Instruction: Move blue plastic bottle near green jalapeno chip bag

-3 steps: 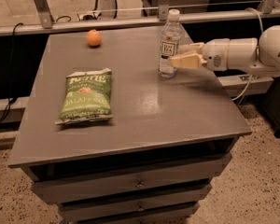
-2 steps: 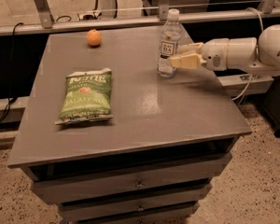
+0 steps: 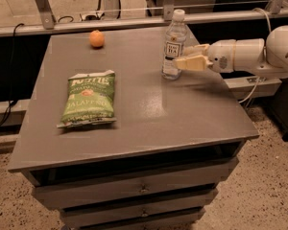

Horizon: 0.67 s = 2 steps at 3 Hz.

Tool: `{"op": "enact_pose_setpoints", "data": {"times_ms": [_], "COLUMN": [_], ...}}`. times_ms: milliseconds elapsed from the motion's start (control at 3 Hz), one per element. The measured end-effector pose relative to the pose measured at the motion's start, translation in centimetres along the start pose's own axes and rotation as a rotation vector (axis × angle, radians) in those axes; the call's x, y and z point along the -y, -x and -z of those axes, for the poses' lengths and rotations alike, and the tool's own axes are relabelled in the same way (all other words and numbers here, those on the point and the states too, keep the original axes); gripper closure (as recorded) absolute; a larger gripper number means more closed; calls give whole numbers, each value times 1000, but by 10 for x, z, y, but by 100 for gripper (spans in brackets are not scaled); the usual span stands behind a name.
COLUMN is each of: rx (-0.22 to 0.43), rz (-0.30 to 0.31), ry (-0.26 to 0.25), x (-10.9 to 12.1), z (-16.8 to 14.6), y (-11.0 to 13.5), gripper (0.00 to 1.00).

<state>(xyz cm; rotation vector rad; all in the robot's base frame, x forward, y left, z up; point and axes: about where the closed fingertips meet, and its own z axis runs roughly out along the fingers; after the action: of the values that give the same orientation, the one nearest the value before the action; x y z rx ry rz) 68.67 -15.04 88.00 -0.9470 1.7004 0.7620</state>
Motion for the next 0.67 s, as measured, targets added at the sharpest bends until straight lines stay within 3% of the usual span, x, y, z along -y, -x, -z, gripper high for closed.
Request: {"op": "enact_pose_setpoints", "data": {"times_ms": [667], "rx": [87], "rz": [144], "ry": [146], "x": [-44], "z": [-52], "y": [63], "gripper": [100]}}
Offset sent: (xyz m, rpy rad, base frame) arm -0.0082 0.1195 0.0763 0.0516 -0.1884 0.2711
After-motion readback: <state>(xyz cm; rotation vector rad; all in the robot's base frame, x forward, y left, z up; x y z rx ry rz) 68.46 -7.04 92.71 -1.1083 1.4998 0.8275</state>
